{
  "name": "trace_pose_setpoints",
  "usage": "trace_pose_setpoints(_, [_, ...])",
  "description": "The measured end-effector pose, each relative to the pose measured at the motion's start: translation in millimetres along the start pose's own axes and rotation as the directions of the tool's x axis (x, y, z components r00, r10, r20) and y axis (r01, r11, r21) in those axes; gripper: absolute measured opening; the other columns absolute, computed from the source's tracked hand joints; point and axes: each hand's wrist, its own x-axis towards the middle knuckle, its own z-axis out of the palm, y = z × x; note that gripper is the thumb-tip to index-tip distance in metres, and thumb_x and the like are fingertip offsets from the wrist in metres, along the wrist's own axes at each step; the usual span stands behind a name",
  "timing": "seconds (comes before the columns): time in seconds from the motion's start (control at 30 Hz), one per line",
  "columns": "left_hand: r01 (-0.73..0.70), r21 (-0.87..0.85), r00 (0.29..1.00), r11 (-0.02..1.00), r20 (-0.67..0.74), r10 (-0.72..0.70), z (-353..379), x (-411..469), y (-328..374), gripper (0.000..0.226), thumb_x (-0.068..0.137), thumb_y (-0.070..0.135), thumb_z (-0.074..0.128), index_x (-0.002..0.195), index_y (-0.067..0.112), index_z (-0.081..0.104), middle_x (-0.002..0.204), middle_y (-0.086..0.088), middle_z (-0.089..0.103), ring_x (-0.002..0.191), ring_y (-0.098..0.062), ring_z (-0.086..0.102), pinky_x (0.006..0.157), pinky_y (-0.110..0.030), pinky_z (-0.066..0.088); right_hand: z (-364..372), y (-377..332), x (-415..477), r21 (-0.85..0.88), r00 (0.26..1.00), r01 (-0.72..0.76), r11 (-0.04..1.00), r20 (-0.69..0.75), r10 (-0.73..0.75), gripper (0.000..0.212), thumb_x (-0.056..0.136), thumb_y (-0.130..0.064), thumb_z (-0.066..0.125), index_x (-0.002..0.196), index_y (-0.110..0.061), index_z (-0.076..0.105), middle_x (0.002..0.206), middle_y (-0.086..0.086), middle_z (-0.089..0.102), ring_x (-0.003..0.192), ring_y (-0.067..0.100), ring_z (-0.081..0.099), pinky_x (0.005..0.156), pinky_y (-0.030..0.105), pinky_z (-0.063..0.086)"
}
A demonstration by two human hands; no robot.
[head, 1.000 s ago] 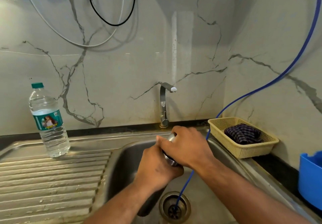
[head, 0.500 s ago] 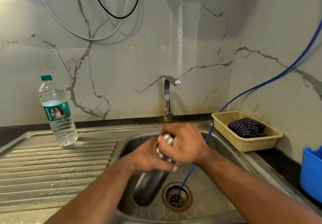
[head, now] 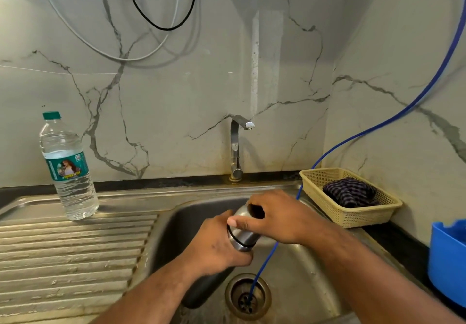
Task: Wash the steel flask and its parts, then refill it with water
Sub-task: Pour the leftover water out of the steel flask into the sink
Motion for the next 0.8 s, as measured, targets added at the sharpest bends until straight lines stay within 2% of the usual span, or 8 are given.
trace_pose_setpoints(0.07, [-0.025,-0.016,1.0,1.0,0.01,0.025,0.3,-0.7,-1.0,0.058,0.063,0.026,0.09,0.111,0.036,0.06,0.099,0.012,0.072,0.09,0.0,0.069,0.08,-0.024,0.059,-9.1,8.7,-4.2,0.122,0.987,0.105,0.987,0.112,-0.119,0.037,0.086,-0.054,0.075,0.118,-0.039,0.065,0.109,-0.015,0.066,0.098,0.003,0.061,0.086,0.033,0.056])
trace_pose_setpoints(0.17, [-0.029,-0.021,0.999,0.999,0.017,0.029,1.2,-1.3,-3.7,0.056,0.063,0.029,0.09,0.112,0.037,0.062,0.1,0.014,0.072,0.091,0.0,0.069,0.081,-0.021,0.057,-15.6,13.8,-8.9,0.255,0.969,0.118,0.96,0.18,-0.167,0.067,0.079,-0.05,0.084,0.137,-0.053,0.051,0.132,-0.022,0.055,0.121,-0.001,0.054,0.102,0.028,0.051])
trace_pose_setpoints(0.3, [0.006,0.008,1.0,1.0,-0.004,-0.006,5.1,1.8,-10.2,0.061,0.06,0.034,0.089,0.112,0.04,0.058,0.101,0.014,0.07,0.091,0.0,0.068,0.084,-0.024,0.059,-5.0,-2.9,-4.4,0.058,0.995,-0.095,0.994,0.039,0.093,0.072,0.073,-0.089,0.055,0.118,-0.032,0.063,0.106,-0.011,0.065,0.092,0.004,0.06,0.079,0.027,0.054])
trace_pose_setpoints(0.4, [-0.01,0.01,1.0,1.0,-0.006,0.01,5.7,1.5,-12.3,0.061,0.06,0.031,0.09,0.111,0.039,0.057,0.1,0.013,0.07,0.09,0.0,0.068,0.082,-0.026,0.06,-1.2,-2.4,-2.4,-0.052,0.998,-0.027,0.998,0.048,0.03,0.047,0.084,-0.074,0.064,0.093,-0.028,0.065,0.085,-0.006,0.065,0.073,0.008,0.057,0.062,0.028,0.043])
trace_pose_setpoints(0.47, [-0.027,0.033,0.999,0.999,-0.03,0.028,3.2,2.2,-13.9,0.061,0.058,0.035,0.089,0.112,0.038,0.059,0.097,0.015,0.072,0.087,0.002,0.068,0.081,-0.025,0.059,-9.8,8.0,-4.5,0.044,0.985,0.117,0.992,0.119,-0.121,0.035,0.086,-0.051,0.077,0.115,-0.035,0.067,0.105,-0.011,0.068,0.092,0.006,0.061,0.078,0.031,0.051])
trace_pose_setpoints(0.53, [-0.038,0.055,0.998,0.998,-0.041,0.04,0.8,3.2,-17.3,0.066,0.056,0.038,0.089,0.116,0.037,0.06,0.099,0.016,0.072,0.09,0.003,0.068,0.083,-0.025,0.058,-17.3,15.9,-6.1,0.149,0.952,0.195,0.97,0.209,-0.223,0.069,0.082,-0.039,0.083,0.142,-0.049,0.049,0.135,-0.015,0.054,0.121,0.005,0.053,0.099,0.032,0.051])
trace_pose_setpoints(0.63, [-0.019,0.043,0.999,0.999,-0.029,0.02,-0.1,3.3,-22.0,0.064,0.055,0.04,0.089,0.112,0.036,0.06,0.097,0.014,0.072,0.088,0.001,0.069,0.081,-0.026,0.06,-13.2,4.0,-7.4,0.151,0.985,0.039,0.988,0.162,-0.064,0.099,0.071,-0.063,0.083,0.153,-0.054,0.028,0.148,-0.012,0.039,0.129,0.011,0.049,0.103,0.036,0.051])
trace_pose_setpoints(0.8, [-0.035,0.039,0.999,0.999,-0.003,0.035,0.6,3.5,-23.7,0.06,0.061,0.027,0.09,0.111,0.035,0.058,0.096,0.011,0.071,0.087,-0.002,0.07,0.078,-0.027,0.061,10.7,-8.9,0.2,0.002,0.993,-0.107,0.994,0.05,0.107,0.059,0.078,-0.08,0.061,0.104,-0.027,0.063,0.096,-0.004,0.068,0.08,0.011,0.068,0.068,0.03,0.056])
